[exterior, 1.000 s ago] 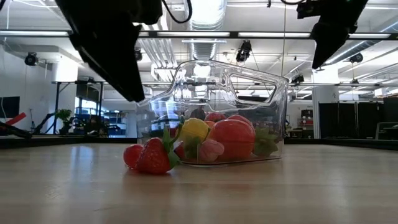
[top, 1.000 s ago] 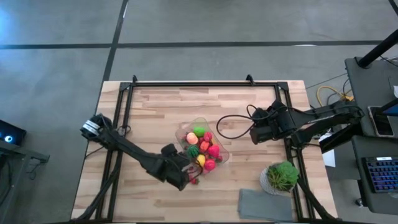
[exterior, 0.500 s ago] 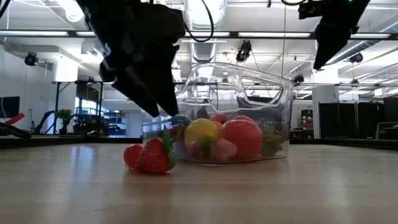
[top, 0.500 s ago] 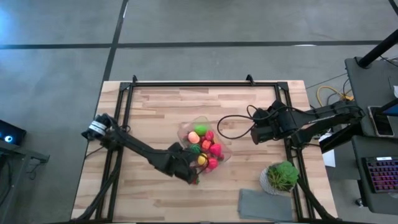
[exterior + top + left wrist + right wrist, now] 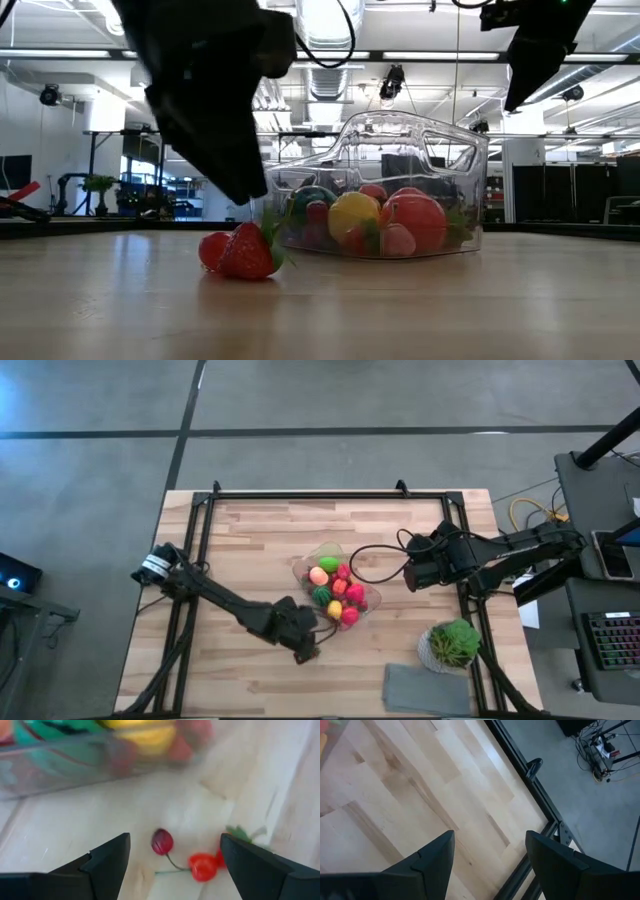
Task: Pick and placing Produce into tupperware
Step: Put the red cherry into the transparent bin
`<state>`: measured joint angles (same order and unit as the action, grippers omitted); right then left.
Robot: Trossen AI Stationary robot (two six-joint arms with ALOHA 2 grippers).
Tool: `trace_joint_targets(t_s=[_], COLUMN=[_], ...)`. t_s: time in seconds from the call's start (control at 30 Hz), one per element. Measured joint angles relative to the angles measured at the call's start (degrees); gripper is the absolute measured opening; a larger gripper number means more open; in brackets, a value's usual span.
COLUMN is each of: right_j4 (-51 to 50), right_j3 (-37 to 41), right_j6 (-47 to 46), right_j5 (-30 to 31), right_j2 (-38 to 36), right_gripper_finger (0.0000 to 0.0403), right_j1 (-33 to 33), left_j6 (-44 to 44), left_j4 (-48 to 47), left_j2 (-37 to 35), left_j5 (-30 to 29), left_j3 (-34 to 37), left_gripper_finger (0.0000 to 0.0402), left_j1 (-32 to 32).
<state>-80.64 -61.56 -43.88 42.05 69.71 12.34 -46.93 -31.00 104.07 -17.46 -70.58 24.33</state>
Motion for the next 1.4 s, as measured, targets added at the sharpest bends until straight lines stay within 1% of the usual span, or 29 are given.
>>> trace_joint_targets(t_s=[0.1,0.27,0.5,0.7,0.8,1.0,1.2,1.4], right_j4=[0.0,0.04,0.07,0.17,0.2,0.22,0.2,0.2], right_j3=[0.0,0.0,0.0,0.0,0.0,0.0,0.0,0.0], right_j6=[0.01,0.22,-0.04,-0.17,-0.44,-1.53,-2.64,-2.64], right_j5=[0.0,-0.01,-0.05,-0.1,-0.1,-0.22,-0.25,-0.25], right_j2=[0.0,0.0,0.0,0.0,0.0,0.0,0.0,0.0], right_gripper_finger=[0.0238,0.0238,0.0238,0.0238,0.0238,0.0238,0.0238,0.0238], right_j1=[0.0,0.0,0.0,0.0,0.0,0.0,0.0,0.0], left_j6=[2.36,2.41,2.4,2.48,2.44,2.37,2.39,2.39], left_j4=[-0.02,0.08,0.55,0.58,1.35,6.03,6.51,6.51], left_j2=[1.36,2.91,4.11,4.11,4.11,4.07,3.91,3.91], left_j5=[-1.06,-1.5,-1.0,-0.5,0.44,1.47,1.88,2.65], left_j3=[0.13,0.21,0.23,0.66,1.0,3.47,3.57,3.57], left_gripper_finger=[0.0295,0.0284,0.0239,0.0209,0.0193,0.0163,0.0136,0.0087], left_j1=[0.72,0.23,0.03,0.03,0.03,0.03,0.03,0.01])
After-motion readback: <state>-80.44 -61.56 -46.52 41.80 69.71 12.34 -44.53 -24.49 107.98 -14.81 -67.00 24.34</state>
